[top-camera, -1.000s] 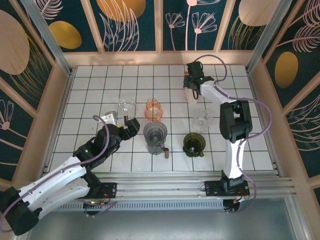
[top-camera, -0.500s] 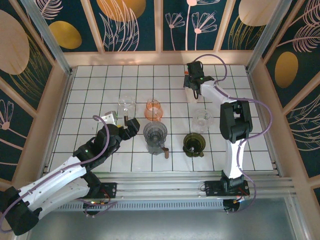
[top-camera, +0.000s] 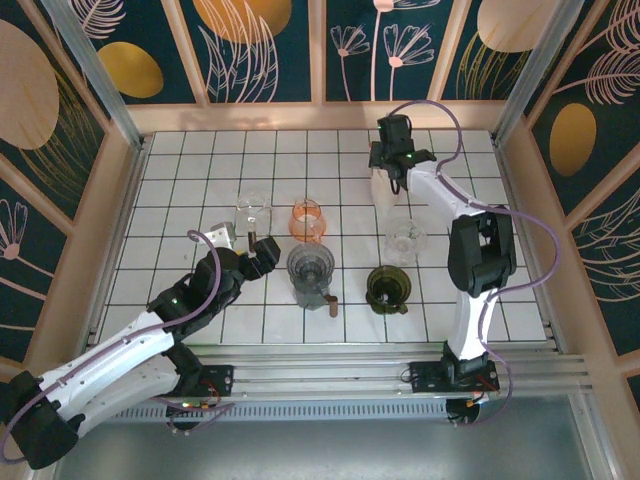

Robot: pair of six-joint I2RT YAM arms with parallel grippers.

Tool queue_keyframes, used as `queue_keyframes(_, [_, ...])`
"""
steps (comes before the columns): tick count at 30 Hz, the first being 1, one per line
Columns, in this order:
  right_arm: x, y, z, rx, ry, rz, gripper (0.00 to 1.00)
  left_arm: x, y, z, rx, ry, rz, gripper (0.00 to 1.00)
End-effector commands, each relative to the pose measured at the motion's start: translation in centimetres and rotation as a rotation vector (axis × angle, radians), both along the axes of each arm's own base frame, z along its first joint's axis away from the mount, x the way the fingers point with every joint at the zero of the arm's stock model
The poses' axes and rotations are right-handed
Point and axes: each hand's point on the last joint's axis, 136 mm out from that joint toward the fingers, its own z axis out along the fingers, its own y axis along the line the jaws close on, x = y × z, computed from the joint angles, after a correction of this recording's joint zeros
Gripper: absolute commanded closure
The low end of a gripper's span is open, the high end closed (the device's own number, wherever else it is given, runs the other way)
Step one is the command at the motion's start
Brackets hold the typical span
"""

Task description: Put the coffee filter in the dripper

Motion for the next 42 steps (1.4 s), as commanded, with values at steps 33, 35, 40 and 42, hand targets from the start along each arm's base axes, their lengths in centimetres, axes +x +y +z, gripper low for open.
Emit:
queue_keyframes(33, [-8.4, -0.1, 12.1, 0.063, -0.248, 0.034, 1.0, 0.4, -0.4, 1.9, -0.009, -0.035, -0.007, 0.01])
queue_keyframes(35, [-10.3, 0.3, 13.1, 0.088, -0.258, 0.057, 1.0, 0.4, -0.3, 2.4, -0.01, -0.043, -0.007, 0.01])
queue_keyframes(40, [-16.5, 2.3, 14.6, 0.17, -0.245, 0.148, 1.0, 0.1, 0.3, 3.5, -0.009, -0.069, -0.001, 0.01])
queue_keyframes(42, [-19.1, 3.5, 14.9, 0.195, -0.23, 0.2, 1.0, -0.1, 0.4, 3.9, -0.011, -0.077, -0.002, 0.01])
